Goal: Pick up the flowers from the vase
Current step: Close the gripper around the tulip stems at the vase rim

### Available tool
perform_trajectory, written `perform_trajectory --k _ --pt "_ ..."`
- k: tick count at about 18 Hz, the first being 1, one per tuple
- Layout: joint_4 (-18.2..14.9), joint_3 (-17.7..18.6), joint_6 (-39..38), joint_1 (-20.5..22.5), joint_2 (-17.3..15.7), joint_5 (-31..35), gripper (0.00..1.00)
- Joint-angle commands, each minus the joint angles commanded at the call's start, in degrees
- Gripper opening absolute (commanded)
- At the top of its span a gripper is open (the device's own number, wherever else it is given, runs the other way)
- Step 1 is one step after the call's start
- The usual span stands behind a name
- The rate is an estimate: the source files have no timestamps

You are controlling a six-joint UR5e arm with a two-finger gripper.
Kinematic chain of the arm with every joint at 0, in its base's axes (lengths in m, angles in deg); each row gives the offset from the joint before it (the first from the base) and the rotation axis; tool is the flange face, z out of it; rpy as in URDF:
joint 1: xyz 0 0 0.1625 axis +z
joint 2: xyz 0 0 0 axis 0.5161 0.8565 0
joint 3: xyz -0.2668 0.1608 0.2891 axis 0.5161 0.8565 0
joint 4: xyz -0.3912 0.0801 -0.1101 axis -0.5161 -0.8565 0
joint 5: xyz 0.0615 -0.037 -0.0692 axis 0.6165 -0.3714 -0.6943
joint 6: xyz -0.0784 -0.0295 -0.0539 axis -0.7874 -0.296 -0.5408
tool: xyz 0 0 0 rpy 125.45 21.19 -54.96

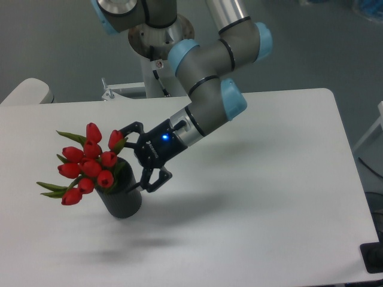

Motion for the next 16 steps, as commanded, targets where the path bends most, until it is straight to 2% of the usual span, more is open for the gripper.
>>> perform_trajectory --k 4,5,8,9,10,16 --pt "2.5 0.5 -0.1 -1.0 0.1 -0.1 1.0" --pt "3.5 0.6 -0.2 -1.7 0.2 -0.2 0.93" --pt "5.3 0.9 -0.3 -2.0 0.4 -0.4 0.48" --pt "5.4 0.8 -0.2 -1.9 0.4 -0.4 0.35" --pt "5.4 0.8 -0.2 -1.9 0.4 -0.4 0.27" --pt "5.3 1.8 -1.1 -1.0 -1.2 -0.6 0.14"
